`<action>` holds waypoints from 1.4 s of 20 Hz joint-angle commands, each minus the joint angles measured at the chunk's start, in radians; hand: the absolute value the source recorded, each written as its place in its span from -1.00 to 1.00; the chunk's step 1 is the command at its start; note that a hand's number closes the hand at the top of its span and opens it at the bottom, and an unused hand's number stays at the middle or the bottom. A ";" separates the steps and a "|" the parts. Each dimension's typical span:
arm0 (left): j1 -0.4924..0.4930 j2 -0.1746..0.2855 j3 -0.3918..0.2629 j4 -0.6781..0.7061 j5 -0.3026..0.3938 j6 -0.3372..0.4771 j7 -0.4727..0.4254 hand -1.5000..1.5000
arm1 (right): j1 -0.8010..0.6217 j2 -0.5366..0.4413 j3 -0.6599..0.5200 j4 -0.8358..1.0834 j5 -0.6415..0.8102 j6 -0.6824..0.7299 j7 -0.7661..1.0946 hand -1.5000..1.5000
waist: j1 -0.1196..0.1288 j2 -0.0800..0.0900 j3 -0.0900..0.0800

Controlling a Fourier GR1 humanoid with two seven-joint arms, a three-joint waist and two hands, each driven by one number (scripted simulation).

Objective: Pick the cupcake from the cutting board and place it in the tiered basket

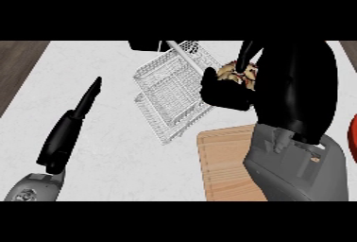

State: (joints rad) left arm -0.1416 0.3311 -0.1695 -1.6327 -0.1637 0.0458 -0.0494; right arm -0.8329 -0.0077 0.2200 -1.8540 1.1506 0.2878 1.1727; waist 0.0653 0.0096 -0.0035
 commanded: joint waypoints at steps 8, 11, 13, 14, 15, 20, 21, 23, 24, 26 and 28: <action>-0.018 -0.018 0.003 0.008 -0.010 0.004 -0.010 0.00 | -0.249 0.007 -0.185 0.538 -0.105 -0.359 0.053 1.00 | 0.010 0.011 0.002; -0.042 -0.018 -0.009 -0.008 -0.004 -0.019 0.025 0.00 | -0.237 0.007 -0.184 0.633 -0.190 -0.521 -0.031 -1.00 | 0.031 0.016 0.003; -0.043 -0.022 -0.003 0.033 -0.010 -0.015 -0.006 0.00 | -0.282 0.007 -0.184 0.709 -0.250 -0.587 -0.075 -1.00 | 0.024 0.015 0.002; -0.012 -0.014 0.001 0.016 -0.020 -0.003 -0.018 0.00 | -0.268 0.007 -0.230 0.746 -0.245 -0.632 -0.147 -1.00 | 0.025 0.016 0.003; -0.002 -0.020 -0.017 -0.033 -0.027 -0.001 0.013 0.00 | -0.299 0.007 -0.189 0.769 -0.269 -0.679 -0.124 -1.00 | 0.032 0.009 0.003; -0.002 -0.040 -0.023 0.017 -0.045 0.013 -0.010 0.00 | -0.371 0.007 -0.211 0.864 -0.261 -0.925 -0.242 -1.00 | 0.018 0.012 0.002; -0.004 -0.045 -0.022 -0.004 -0.039 0.013 0.008 0.00 | -0.364 0.007 -0.239 0.868 -0.219 -0.969 -0.242 -1.00 | 0.003 0.008 0.003; 0.015 -0.041 -0.018 0.003 -0.040 0.015 -0.003 0.00 | -0.368 0.008 -0.252 0.874 -0.108 -1.069 -0.199 -1.00 | -0.014 0.003 0.002; 0.037 0.007 0.019 -0.031 -0.014 -0.016 0.012 0.00 | -0.377 -0.016 -0.272 0.867 -0.082 -1.062 -0.162 -1.00 | -0.021 -0.006 0.002; 0.023 -0.014 0.054 0.056 -0.002 0.006 -0.051 0.00 | -0.372 -0.016 -0.277 0.850 -0.012 -1.073 -0.106 -1.00 | -0.056 -0.008 0.001; 0.044 0.007 0.053 -0.020 -0.005 -0.003 -0.003 0.00 | -0.341 -0.019 -0.294 0.804 0.075 -1.087 -0.023 -1.00 | -0.064 -0.020 0.002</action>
